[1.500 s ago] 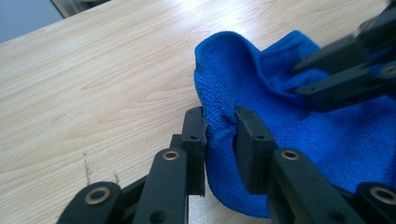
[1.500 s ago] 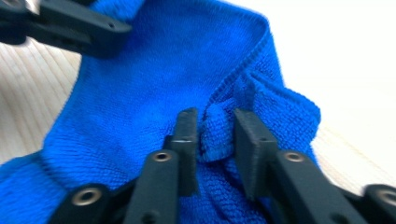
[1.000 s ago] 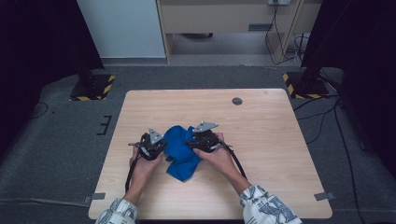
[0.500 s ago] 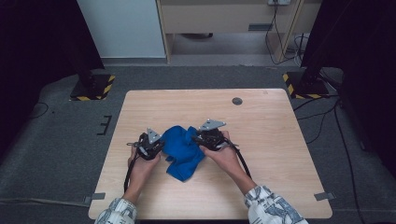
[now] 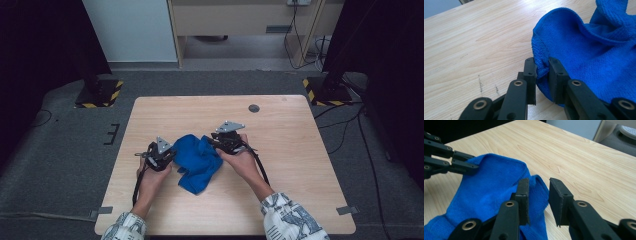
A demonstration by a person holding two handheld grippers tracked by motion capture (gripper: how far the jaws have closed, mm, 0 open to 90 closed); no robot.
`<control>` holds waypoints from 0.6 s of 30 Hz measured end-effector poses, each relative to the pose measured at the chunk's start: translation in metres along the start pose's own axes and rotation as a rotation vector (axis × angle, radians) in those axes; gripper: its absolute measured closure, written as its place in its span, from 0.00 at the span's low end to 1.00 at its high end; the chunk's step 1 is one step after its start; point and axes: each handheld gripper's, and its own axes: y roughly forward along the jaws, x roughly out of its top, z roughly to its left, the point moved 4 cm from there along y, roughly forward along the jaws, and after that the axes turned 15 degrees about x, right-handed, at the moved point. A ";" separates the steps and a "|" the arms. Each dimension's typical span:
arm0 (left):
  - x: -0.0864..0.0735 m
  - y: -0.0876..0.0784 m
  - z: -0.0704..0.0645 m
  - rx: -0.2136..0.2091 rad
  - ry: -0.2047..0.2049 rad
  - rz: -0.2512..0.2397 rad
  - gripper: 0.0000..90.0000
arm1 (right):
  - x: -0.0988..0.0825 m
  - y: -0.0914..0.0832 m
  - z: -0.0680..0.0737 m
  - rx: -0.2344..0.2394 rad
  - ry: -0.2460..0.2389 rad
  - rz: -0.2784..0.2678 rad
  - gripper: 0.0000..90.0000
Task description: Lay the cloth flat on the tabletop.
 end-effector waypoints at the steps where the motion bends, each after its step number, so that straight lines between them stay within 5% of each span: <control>1: 0.000 0.000 0.000 -0.001 -0.001 -0.002 0.86 | 0.001 0.001 0.000 0.001 -0.002 0.002 0.76; 13: 0.002 -0.002 0.000 -0.004 -0.007 -0.015 0.86 | 0.010 0.023 -0.001 -0.002 -0.003 0.034 0.67; 18: 0.003 -0.003 0.000 -0.006 -0.007 -0.017 0.85 | 0.006 0.028 -0.002 -0.006 -0.004 0.076 0.88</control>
